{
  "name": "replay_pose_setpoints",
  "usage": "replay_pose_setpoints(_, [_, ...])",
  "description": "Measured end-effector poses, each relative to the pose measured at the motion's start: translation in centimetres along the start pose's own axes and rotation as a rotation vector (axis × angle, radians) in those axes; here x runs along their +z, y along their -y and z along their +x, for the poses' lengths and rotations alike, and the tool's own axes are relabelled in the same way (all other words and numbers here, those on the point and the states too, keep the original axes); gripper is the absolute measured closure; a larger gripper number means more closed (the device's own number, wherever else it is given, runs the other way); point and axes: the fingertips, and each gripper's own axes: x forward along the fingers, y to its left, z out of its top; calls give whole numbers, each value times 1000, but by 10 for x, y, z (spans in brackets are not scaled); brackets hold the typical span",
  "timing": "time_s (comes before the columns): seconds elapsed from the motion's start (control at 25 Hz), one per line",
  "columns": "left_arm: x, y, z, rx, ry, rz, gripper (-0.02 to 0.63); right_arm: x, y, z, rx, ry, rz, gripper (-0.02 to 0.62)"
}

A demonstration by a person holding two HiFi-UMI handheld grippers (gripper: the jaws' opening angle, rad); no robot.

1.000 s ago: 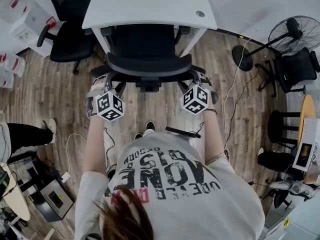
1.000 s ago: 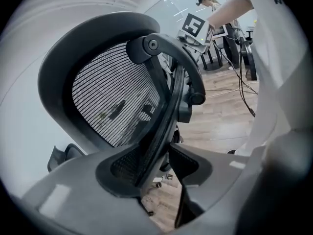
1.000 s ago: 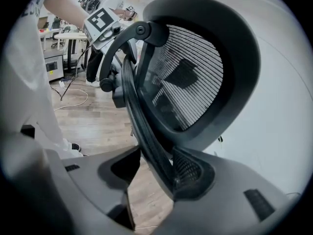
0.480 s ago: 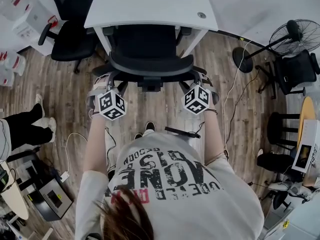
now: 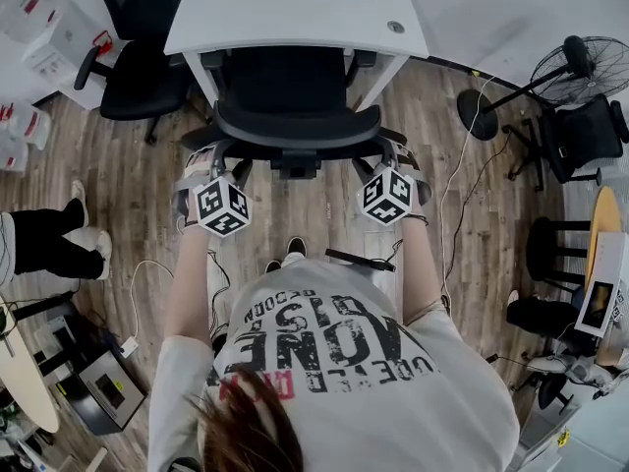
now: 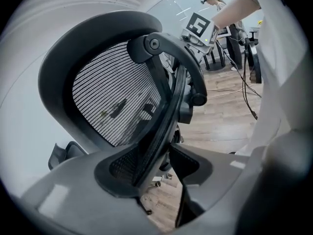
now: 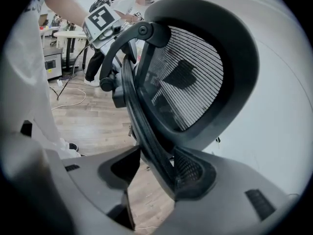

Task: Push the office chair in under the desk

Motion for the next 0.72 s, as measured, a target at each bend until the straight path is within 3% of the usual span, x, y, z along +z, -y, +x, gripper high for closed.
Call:
replay_pose_setpoints(0.36, [2,3,-3,1,28,-68,396,2,-2,-3,-39,-12,14,397])
replay_pose_setpoints(0.52, [6,0,-11,15,73,-163,382,4,2,-13,-67,14,83,397])
replay_pose_setpoints(0.72, [7,-4,-32,54,154,-346,383,4,5,-35,-136,80,251,397])
